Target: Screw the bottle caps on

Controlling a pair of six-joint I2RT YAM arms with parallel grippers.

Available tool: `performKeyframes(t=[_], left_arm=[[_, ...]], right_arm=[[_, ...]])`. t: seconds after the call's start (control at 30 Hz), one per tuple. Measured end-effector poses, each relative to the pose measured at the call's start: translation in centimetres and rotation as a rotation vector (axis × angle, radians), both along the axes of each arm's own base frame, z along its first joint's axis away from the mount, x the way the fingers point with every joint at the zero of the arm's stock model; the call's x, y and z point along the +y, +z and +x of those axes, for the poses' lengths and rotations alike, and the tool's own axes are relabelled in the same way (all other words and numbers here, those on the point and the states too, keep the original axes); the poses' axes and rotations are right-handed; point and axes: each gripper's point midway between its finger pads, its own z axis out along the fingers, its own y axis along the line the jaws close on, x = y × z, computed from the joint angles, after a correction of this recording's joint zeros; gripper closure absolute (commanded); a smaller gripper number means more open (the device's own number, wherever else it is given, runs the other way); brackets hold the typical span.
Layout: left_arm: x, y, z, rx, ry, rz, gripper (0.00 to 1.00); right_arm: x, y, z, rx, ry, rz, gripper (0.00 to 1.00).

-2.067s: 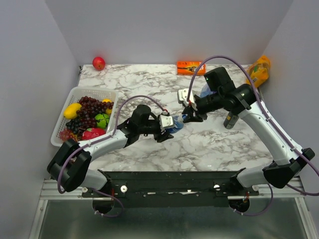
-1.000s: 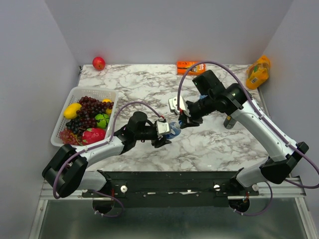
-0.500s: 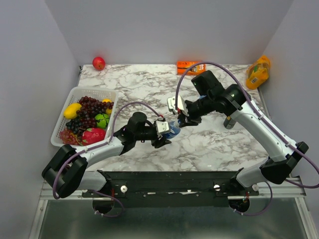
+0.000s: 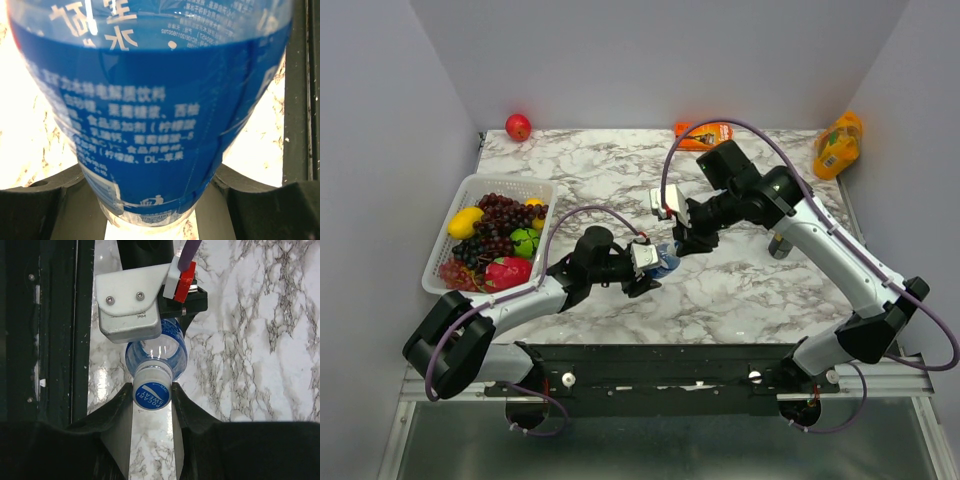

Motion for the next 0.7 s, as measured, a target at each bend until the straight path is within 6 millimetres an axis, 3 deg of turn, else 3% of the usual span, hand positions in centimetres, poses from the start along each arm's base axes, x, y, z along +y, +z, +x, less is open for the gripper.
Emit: performKeyframes(t=[0.07, 0.2, 0.4, 0.7], left_arm=[[0.0, -0.1, 0.0, 0.025, 0.017, -0.004, 1.0], [0.0, 0.0, 0.0, 0.064, 0.046, -0.023, 1.0], [-0.8, 2.8, 0.7, 0.011, 0.055, -0.119, 1.0], [-0.9, 3.3, 0.8, 0.009, 0.059, -0.14, 1.0]], right_arm=[[0.0, -0.1, 0.3, 0.012, -0.035, -0.006, 0.62], [0.2, 0.1, 1.0, 0.044, -0.13, -0.009, 0.41], [0.1, -1.3, 1.2, 0.099, -0.189, -0.058, 0.32], [0.0, -1.2, 1.2, 0.104, -0.21, -0.065, 0.2]])
